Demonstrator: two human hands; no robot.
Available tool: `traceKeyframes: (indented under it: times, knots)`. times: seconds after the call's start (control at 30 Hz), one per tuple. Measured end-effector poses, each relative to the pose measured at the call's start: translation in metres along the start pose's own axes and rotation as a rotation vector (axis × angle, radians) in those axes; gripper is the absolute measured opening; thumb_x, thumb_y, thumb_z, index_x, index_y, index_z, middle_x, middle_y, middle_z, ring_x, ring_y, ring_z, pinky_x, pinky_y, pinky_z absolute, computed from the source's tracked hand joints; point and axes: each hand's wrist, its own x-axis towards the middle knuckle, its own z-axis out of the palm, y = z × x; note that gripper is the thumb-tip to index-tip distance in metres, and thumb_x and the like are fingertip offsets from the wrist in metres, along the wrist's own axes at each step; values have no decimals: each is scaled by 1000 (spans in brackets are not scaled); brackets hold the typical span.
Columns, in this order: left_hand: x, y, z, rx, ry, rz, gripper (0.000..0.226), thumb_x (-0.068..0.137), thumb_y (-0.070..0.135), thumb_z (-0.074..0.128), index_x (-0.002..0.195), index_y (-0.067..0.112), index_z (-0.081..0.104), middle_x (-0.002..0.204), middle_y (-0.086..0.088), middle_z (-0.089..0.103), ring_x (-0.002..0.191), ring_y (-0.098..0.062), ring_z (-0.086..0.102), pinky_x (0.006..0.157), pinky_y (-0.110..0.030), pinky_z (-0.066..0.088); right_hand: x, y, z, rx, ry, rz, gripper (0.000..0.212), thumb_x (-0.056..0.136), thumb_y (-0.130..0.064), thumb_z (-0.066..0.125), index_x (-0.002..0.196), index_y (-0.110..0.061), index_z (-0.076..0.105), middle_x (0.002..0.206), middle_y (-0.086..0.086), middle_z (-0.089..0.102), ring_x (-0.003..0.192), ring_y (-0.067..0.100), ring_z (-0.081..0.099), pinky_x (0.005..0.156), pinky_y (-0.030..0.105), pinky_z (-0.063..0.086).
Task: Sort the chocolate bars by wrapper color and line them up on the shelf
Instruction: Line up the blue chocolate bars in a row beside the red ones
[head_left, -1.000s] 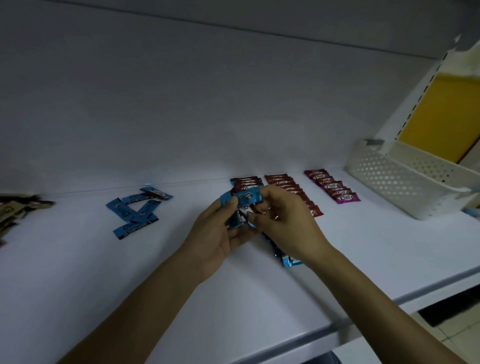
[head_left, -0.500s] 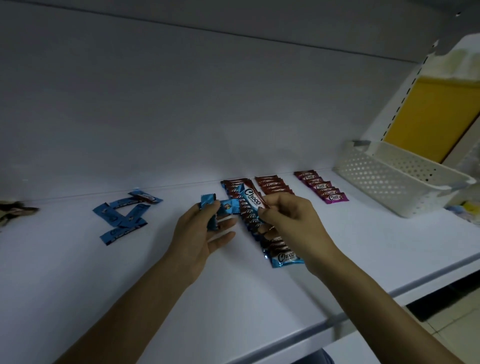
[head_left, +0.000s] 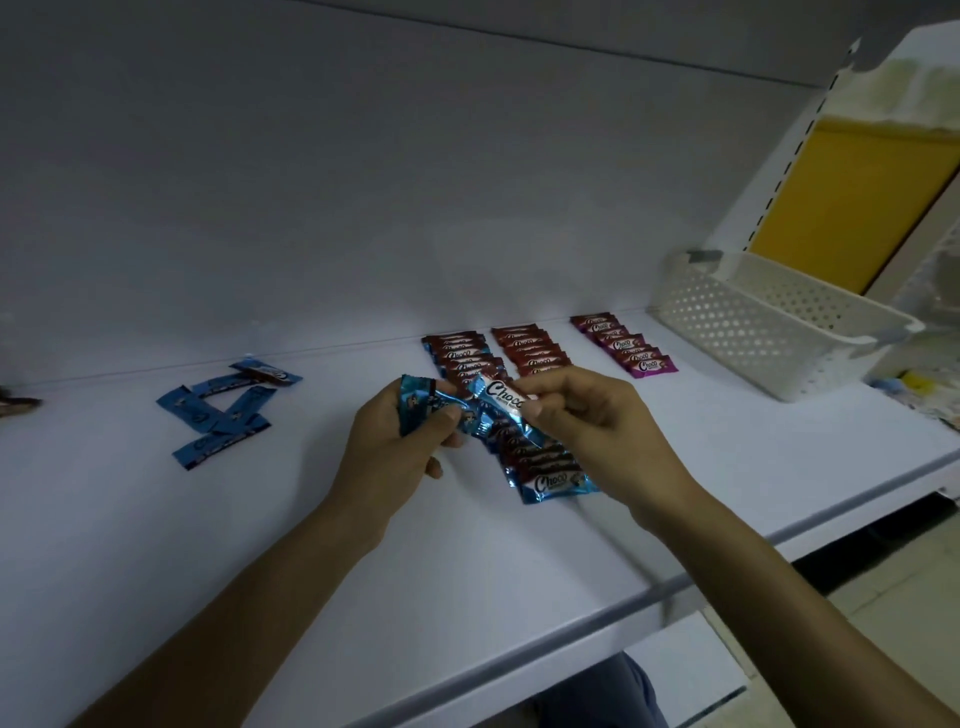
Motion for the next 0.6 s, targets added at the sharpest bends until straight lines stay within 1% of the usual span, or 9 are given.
traceKeyframes:
  times: [0.07, 0.13, 0.23, 0.3, 0.33, 0.37, 0.47, 0.53, 0.6]
  knots:
    - [-1, -1, 1, 43, 0, 10, 9, 90, 13, 62, 100, 14, 63, 70, 2, 66, 48, 1, 56, 41, -14, 40, -7, 2, -11, 3, -14, 32, 9, 91, -9, 60, 91, -14, 67, 82, -2, 71, 75, 8, 68, 61, 17, 52]
    - [-1, -4, 1, 90, -1, 24, 8, 90, 15, 63, 97, 15, 63, 63, 6, 63, 47, 1, 53, 41, -13, 39, -16, 7, -25, -125, -42, 12, 12, 91, -11, 59, 84, -19, 64, 88, 0, 71, 82, 7, 67, 67, 19, 54]
    - [-1, -7, 3, 116, -21, 64, 7, 89, 12, 64, 94, 16, 62, 58, 12, 61, 49, 2, 52, 43, -12, 39, -28, 17, -44, -438, -129, -45, 13, 89, -14, 62, 84, -25, 66, 90, -10, 67, 81, -4, 59, 67, 8, 43]
    - [-2, -8, 4, 113, -20, 98, 10, 87, 9, 66, 96, 12, 64, 58, 15, 60, 50, 4, 52, 45, -9, 39, -33, 25, -52, -555, -186, -48, 12, 87, -16, 65, 87, -28, 69, 95, -11, 64, 87, -2, 56, 71, 5, 39]
    - [-2, -9, 4, 111, -22, 109, 11, 86, 8, 66, 97, 9, 64, 56, 17, 60, 50, 5, 53, 46, -7, 38, -34, 30, -53, -615, -205, -58, 14, 86, -17, 67, 87, -31, 69, 97, -12, 63, 90, 1, 55, 74, 8, 40]
    - [-2, -10, 5, 112, -22, 115, 13, 85, 7, 66, 98, 8, 65, 54, 19, 60, 50, 6, 53, 46, -7, 38, -34, 34, -52, -683, -210, -70, 14, 85, -19, 67, 89, -33, 70, 98, -13, 62, 92, 3, 53, 79, 16, 42]
    - [-3, -10, 5, 126, -10, 116, 18, 84, 9, 68, 102, 9, 66, 62, 15, 59, 50, 4, 52, 45, -9, 38, -34, 42, -44, -826, -127, -134, 13, 85, -25, 69, 96, -29, 73, 101, -11, 60, 99, 10, 51, 85, 36, 44]
    - [-2, -11, 5, 155, 0, 120, 17, 83, 10, 69, 100, 12, 65, 69, 10, 60, 51, 4, 52, 45, -10, 40, -33, 42, -40, -863, -64, -199, 14, 84, -25, 70, 97, -29, 74, 103, -8, 62, 100, 14, 52, 81, 37, 41]
    - [-1, -11, 5, 178, 11, 120, 13, 83, 11, 70, 95, 16, 65, 71, 8, 61, 51, 2, 51, 46, -11, 41, -31, 41, -37, -905, -27, -237, 15, 85, -24, 69, 99, -27, 73, 106, -7, 62, 102, 14, 51, 77, 31, 32]
